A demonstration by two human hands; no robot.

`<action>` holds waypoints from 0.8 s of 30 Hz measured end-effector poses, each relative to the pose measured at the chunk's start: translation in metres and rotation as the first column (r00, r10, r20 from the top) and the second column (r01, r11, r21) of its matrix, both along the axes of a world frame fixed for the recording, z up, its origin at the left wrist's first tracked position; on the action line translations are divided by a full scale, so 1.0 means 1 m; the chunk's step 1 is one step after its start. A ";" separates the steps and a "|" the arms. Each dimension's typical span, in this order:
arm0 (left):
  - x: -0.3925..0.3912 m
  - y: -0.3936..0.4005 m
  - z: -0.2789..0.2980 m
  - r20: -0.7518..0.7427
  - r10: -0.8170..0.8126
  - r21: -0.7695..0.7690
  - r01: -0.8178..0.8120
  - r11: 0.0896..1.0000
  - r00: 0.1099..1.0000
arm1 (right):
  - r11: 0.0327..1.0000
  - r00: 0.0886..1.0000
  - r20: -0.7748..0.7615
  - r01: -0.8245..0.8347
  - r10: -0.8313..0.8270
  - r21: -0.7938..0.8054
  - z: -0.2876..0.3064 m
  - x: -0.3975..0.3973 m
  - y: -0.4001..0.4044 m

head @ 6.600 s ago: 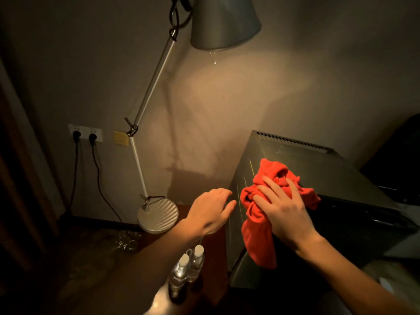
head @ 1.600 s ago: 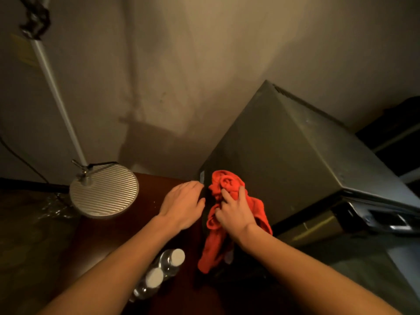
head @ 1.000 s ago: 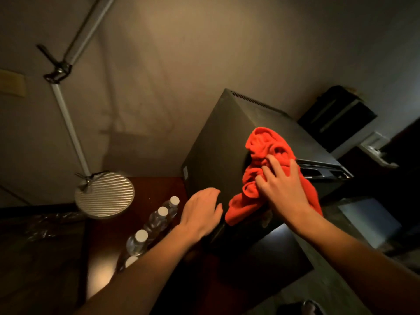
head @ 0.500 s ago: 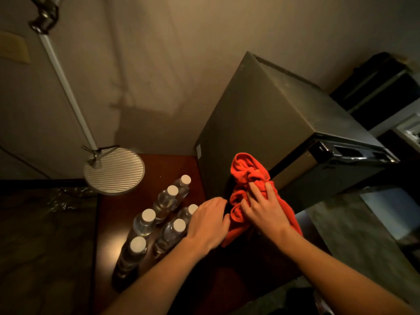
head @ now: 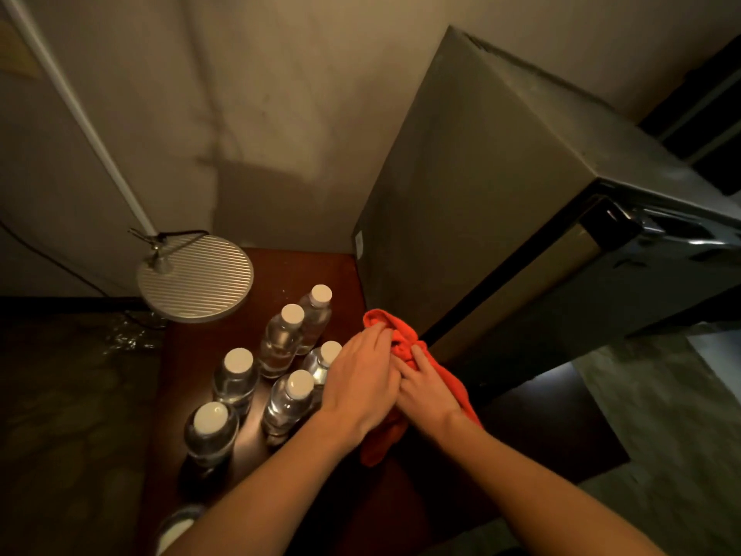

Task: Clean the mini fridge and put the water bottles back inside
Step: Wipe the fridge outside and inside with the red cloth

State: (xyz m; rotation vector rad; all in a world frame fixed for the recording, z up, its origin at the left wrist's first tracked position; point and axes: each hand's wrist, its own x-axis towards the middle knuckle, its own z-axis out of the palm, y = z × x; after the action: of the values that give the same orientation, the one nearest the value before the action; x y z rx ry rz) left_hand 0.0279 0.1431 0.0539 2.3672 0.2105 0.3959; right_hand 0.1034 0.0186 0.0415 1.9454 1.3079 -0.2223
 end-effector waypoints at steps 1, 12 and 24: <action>0.000 0.001 -0.001 -0.003 -0.001 0.015 0.001 1.000 1.000 | 1.000 1.000 -0.006 -0.011 0.011 -0.006 -0.007 -0.001 -0.001; -0.006 -0.002 -0.003 -0.029 -0.099 0.096 0.102 0.990 0.995 | 0.996 0.993 0.088 -0.077 0.073 0.041 -0.021 -0.010 -0.005; 0.004 0.001 0.077 0.027 0.044 -0.106 -0.041 0.994 0.999 | 0.842 0.858 0.491 -0.150 -0.148 0.518 0.209 -0.024 -0.009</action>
State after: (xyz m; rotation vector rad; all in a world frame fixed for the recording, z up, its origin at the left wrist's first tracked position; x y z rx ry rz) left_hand 0.0319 0.1440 0.1309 2.2554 0.2620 0.4298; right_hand 0.0792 0.0096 0.2502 2.2415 1.0640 0.7170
